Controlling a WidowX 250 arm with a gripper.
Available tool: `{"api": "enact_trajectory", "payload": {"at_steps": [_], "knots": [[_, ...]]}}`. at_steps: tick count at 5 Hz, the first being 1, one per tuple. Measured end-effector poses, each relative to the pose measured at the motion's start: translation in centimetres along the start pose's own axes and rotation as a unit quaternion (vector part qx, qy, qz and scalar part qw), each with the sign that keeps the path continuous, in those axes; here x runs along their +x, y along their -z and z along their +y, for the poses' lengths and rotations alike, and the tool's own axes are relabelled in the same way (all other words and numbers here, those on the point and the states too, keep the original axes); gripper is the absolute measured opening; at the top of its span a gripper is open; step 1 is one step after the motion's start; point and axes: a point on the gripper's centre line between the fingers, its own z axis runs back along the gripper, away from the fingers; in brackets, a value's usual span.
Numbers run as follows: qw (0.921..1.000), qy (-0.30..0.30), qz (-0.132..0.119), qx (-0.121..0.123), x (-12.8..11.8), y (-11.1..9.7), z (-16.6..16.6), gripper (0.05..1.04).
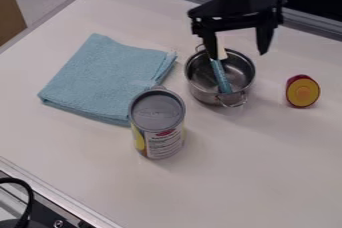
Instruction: Put the red object to the bottom left side of the table
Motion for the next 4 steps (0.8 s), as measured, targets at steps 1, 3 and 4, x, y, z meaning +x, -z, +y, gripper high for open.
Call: {"api": "enact_trajectory", "payload": {"at_steps": [1, 3, 4], "knots": [[0.9997, -0.026, -0.001, 0.002, 0.2, 1.1, -2.5, 0.997], [0.9973, -0.07, 0.0, 0.021, 0.4, 3.7, -5.7, 0.997], [0.997, -0.071, -0.006, 0.032, -0.1, 4.5, -6.6, 0.997]]}}
